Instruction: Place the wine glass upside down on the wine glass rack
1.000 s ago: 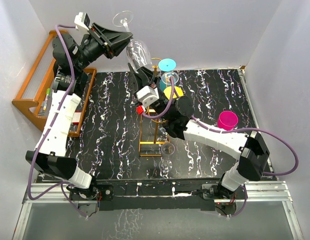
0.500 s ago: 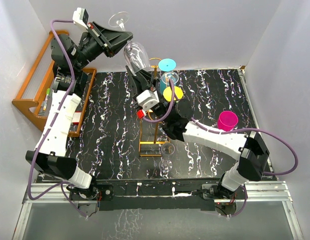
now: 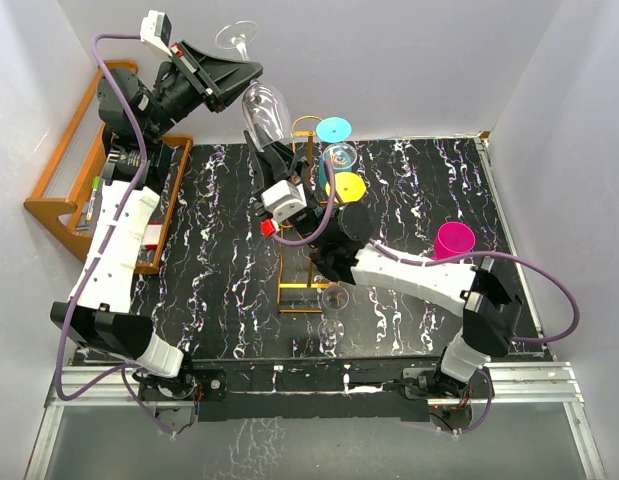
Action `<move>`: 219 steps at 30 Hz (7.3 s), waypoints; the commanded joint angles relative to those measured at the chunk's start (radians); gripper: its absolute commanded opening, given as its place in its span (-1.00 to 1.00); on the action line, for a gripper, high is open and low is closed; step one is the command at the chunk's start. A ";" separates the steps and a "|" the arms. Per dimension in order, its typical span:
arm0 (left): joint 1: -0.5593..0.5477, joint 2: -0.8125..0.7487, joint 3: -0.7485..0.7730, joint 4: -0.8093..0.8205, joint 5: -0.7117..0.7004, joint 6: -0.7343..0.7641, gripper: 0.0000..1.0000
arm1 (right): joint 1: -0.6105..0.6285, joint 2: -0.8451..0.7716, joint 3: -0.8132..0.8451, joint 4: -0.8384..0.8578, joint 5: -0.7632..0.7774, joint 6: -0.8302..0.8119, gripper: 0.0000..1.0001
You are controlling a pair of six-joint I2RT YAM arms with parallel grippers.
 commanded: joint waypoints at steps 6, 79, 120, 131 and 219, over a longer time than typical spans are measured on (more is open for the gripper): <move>-0.037 -0.039 0.063 0.089 -0.008 0.065 -1.00 | 0.076 0.100 0.086 -0.078 -0.101 0.040 -0.85; 0.275 0.035 -0.393 0.690 0.408 0.953 -1.00 | 0.155 -0.742 -0.327 -0.511 0.579 0.117 0.24; 0.103 0.379 -0.343 0.940 0.549 0.945 -1.00 | -0.721 -0.631 -0.248 -1.020 -0.121 0.885 0.13; 0.098 0.431 -0.293 0.932 0.547 0.951 -1.00 | -0.751 -0.613 -0.254 -1.018 -0.146 0.882 0.14; 0.156 -0.358 -0.410 -0.891 -0.440 1.588 0.94 | -0.941 -0.500 -0.273 -1.806 0.149 1.280 0.03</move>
